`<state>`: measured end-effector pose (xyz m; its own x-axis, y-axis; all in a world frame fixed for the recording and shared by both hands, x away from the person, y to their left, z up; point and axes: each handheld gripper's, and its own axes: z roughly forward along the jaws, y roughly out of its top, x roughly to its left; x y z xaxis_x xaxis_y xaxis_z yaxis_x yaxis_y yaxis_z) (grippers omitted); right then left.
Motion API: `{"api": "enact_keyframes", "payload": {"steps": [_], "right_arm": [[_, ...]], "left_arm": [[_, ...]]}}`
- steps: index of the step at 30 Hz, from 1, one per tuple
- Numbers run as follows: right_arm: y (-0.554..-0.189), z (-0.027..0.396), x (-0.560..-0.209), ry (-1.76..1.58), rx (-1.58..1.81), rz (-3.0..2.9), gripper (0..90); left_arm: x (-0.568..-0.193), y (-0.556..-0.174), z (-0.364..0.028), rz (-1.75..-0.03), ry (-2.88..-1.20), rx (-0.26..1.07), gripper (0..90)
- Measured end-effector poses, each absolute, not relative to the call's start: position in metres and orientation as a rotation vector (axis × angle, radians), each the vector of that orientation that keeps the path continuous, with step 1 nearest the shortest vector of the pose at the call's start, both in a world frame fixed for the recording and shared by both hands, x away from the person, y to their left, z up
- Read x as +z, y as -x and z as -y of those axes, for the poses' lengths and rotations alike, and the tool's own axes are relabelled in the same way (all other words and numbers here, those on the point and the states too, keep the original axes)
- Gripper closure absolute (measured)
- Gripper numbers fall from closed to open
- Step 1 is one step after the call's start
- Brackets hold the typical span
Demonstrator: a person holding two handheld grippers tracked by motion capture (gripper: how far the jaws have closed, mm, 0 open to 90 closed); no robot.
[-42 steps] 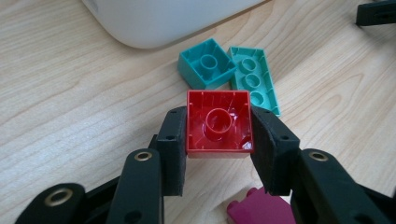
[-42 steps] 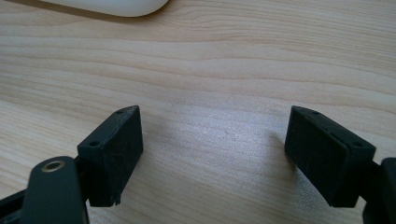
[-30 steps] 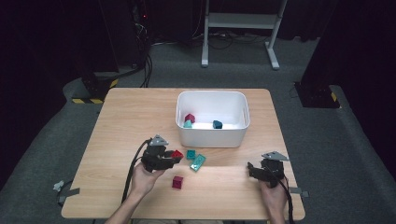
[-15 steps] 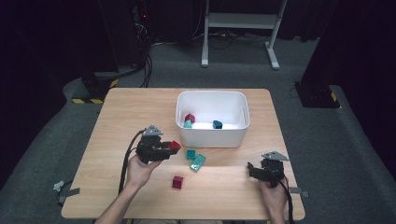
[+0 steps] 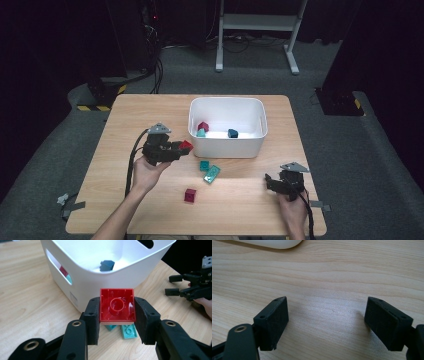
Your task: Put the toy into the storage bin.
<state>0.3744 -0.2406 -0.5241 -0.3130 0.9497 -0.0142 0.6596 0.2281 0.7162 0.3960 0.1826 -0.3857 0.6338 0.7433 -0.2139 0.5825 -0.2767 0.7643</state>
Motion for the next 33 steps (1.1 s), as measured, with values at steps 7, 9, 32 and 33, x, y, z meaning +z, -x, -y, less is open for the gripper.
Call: {"api": "enact_keyframes", "payload": {"steps": [7,9,32,33], "right_arm": [[-0.374,0.241,-0.524,-1.477,0.854,-2.055,19.2],[-0.374,0.241,-0.524,-1.477,0.854,-2.055,19.2],[-0.374,0.241,-0.524,-1.477,0.854,-2.055,19.2],[-0.374,0.241,-0.524,-1.477,0.854,-2.055,19.2]], "left_arm": [[-0.373,-0.404,-0.181,-1.025,-1.984,0.249,58.5],[-0.370,-0.407,-0.180,-1.023,-1.982,0.250,58.5],[-0.346,-0.455,-0.162,-1.034,-1.983,0.273,58.5],[-0.346,-0.457,-0.161,-1.036,-1.986,0.273,58.5]]}}
